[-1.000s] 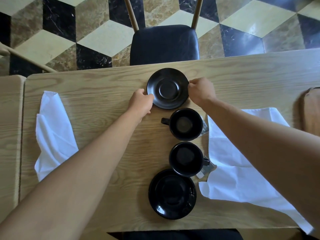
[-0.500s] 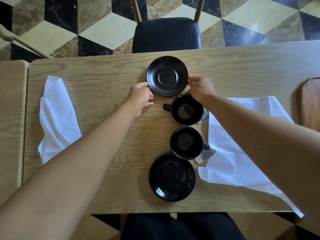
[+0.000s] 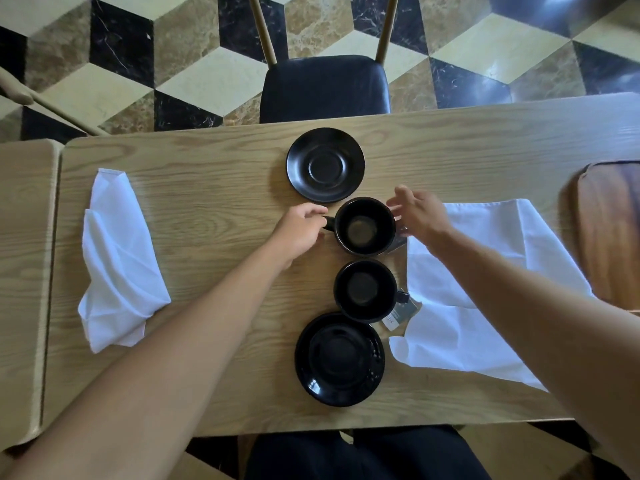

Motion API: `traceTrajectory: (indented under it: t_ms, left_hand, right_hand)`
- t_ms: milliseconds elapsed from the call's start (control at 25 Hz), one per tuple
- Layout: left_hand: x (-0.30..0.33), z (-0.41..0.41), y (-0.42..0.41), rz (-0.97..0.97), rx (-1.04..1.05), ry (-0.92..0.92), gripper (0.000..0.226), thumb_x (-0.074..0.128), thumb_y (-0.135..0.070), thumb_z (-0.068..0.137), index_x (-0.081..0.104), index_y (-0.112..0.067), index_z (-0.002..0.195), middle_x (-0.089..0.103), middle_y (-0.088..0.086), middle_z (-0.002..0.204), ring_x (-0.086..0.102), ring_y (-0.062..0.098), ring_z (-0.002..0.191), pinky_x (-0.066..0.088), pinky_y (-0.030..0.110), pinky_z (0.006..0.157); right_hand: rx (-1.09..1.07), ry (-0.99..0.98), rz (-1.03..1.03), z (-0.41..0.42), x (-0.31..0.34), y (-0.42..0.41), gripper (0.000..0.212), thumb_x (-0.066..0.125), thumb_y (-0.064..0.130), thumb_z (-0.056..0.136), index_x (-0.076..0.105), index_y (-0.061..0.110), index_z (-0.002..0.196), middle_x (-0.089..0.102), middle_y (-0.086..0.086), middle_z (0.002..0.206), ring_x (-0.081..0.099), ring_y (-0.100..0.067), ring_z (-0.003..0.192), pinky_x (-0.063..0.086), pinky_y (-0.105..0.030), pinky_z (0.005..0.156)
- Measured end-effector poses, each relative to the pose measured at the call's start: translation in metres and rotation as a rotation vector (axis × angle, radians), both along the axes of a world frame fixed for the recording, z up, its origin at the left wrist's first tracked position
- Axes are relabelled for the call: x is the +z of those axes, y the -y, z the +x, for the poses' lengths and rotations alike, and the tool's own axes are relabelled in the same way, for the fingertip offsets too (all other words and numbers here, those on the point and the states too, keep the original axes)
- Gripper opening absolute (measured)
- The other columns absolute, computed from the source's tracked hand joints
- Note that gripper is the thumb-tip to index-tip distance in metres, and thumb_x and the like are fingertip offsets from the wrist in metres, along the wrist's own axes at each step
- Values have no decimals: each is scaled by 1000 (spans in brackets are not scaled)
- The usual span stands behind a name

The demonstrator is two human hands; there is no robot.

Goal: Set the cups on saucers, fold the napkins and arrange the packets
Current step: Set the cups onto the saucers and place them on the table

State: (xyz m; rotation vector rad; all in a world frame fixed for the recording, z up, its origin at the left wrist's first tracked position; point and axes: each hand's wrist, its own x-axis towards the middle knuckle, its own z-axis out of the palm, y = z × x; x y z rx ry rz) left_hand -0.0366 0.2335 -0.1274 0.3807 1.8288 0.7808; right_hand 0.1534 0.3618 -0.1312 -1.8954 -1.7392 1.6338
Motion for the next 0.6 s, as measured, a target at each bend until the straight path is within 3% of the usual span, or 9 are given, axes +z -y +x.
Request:
traceTrajectory:
  t_ms: [120,200,400,480,600]
  left_hand:
    - [0,14,1,11,45,40,30,62,-24,80,71,-24,108,70,8,119,69,31,108,56,49,93]
    - [-1,17,2,28,85,34,20,66,-20,85,72,-25,103,68,7,121,69,26,107,57,42,86]
    - [5,11,14,52,86,40,12,69,-13,91,73,-23,97,69,10,116,70,23,106,57,40,92]
    - [13,5,11,110,92,69,13,64,-8,95,72,-15,102,74,12,107,75,26,97,59,38,86]
    - [28,-12,-4,188,127,-12,15,58,-6,99,69,-17,100,76,13,98,77,24,83,61,29,72]
  right_hand:
    - [-62,-67,-147,8,4,12,56,42,51,103,72,3,107,73,-22,100,74,-33,72,64,-48,69]
    - [-88,-79,-181,7,4,23,57,46,53,100,71,3,109,72,-20,101,75,-33,76,65,-50,70]
    - [-76,-9,15,-3,8,34,52,45,43,94,62,-5,85,58,-9,68,68,-27,60,61,-49,73]
    - [-35,8,90,-11,16,26,47,45,41,91,57,-2,76,55,-6,60,66,-26,57,58,-42,64]
    - [3,-53,131,-37,30,4,47,46,40,91,63,-2,78,65,-16,65,74,-28,67,63,-49,75]
